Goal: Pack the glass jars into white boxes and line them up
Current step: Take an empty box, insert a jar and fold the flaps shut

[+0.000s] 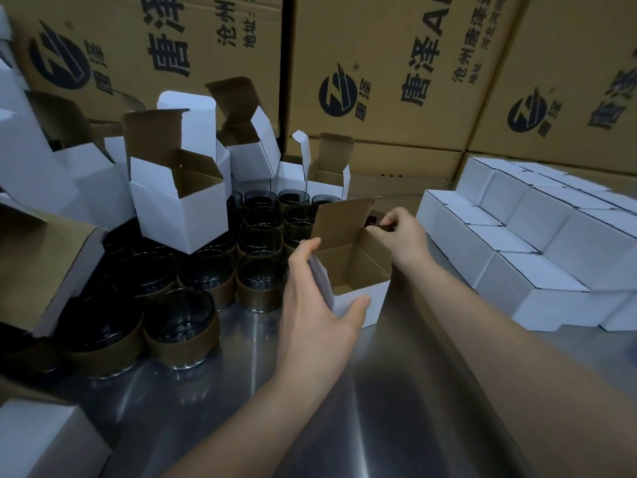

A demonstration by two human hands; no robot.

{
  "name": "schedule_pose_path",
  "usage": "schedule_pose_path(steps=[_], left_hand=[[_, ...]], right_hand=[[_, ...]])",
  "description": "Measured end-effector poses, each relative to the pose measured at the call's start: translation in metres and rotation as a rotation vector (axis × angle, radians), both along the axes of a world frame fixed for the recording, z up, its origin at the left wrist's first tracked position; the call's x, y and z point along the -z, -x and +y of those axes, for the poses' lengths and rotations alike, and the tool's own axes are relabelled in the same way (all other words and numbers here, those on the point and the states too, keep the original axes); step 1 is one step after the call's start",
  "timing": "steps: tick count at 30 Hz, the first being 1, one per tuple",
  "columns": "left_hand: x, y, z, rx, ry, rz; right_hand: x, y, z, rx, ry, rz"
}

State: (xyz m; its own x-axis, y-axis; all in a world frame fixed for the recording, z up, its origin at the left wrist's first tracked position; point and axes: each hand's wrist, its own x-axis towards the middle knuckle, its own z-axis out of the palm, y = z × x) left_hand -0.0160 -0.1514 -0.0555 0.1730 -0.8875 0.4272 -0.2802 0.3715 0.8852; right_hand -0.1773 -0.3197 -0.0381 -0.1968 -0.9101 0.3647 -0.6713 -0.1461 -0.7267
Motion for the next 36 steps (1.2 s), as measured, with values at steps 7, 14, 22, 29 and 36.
schedule_pose_path(steps=[7,14,22,29,36], left_hand=[[-0.001,0.0,0.001,0.019,-0.019,0.028],[-0.001,-0.001,0.0,0.026,-0.017,0.029],[0.001,-0.002,-0.002,0.055,-0.021,0.031],[0.0,-0.002,-0.002,0.078,-0.014,0.027],[0.001,-0.001,-0.004,0.111,-0.003,0.041]], right_hand=[[0.003,0.011,0.04,0.016,0.035,-0.362],[-0.014,0.018,0.079,-0.091,-0.036,-0.968],[-0.042,0.018,0.116,-0.318,-0.121,-1.33],[-0.055,0.014,0.132,-0.524,-0.027,-1.192],[-0.067,0.019,0.141,-0.75,0.094,-1.01]])
